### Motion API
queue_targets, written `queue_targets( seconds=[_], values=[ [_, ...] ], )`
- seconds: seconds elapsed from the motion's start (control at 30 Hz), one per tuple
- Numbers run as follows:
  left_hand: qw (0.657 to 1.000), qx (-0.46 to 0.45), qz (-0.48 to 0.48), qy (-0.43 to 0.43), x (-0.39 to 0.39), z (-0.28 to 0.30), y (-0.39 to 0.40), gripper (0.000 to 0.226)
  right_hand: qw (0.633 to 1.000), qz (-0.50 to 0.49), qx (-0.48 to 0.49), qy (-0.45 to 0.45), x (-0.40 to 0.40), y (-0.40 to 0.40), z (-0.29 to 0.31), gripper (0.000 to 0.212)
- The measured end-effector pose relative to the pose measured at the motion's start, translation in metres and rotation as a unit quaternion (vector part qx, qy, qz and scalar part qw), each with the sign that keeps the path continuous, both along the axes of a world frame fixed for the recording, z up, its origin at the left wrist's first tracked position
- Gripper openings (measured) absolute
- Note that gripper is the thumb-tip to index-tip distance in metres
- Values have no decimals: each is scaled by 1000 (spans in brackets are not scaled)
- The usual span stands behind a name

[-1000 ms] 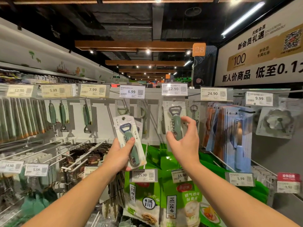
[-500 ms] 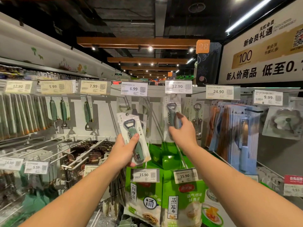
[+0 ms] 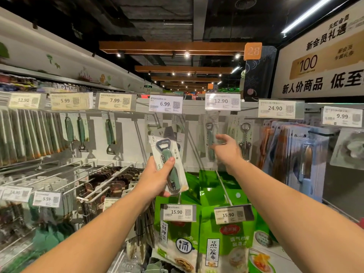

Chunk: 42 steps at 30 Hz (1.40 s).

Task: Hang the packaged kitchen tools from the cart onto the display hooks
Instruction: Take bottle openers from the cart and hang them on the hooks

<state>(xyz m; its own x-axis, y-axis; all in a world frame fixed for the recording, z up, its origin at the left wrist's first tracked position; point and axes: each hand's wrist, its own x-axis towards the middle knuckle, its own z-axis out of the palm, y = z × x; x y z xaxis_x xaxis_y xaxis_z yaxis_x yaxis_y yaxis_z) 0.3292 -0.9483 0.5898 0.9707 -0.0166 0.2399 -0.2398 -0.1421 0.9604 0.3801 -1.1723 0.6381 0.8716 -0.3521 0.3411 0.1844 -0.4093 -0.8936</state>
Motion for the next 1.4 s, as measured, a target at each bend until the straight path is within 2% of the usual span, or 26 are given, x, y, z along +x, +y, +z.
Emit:
queue_targets(
  seconds=[0.1,0.17,0.27,0.37,0.47,0.63,0.73,0.83,1.07,1.23,1.4],
  values=[
    [999,-39,-6,4,0,3,-4,30,993,-48,-96,-55,-13,12,-10,36],
    [998,-67,-10,10,0,6,-8,29,983,14,-153,-104,-27,28,-20,36],
    [994,-103,-14,25,0,8,-15,29,941,130,-254,-181,-44,52,-36,51],
    [996,-87,16,15,-1,8,-18,33,912,131,-330,-206,-51,67,-49,68],
    [995,-96,24,10,-3,8,-18,35,921,98,-326,-188,-53,75,-59,76],
    [997,-71,19,-4,-13,10,-19,31,941,78,-277,-179,-56,79,-63,67],
    [995,-93,12,35,-15,11,-16,36,948,87,-259,-162,-57,80,-63,66],
    [993,-107,9,56,-15,11,-12,30,959,68,-228,-156,-59,75,-64,68],
    [995,-80,28,59,-15,6,-2,12,965,29,-208,-158,-68,50,-66,66],
    [997,-58,40,44,-13,3,3,12,967,-9,-166,-192,-76,33,-64,65],
    [998,-42,44,35,-12,-2,4,12,958,-31,-186,-218,-80,22,-65,63]
  ],
)
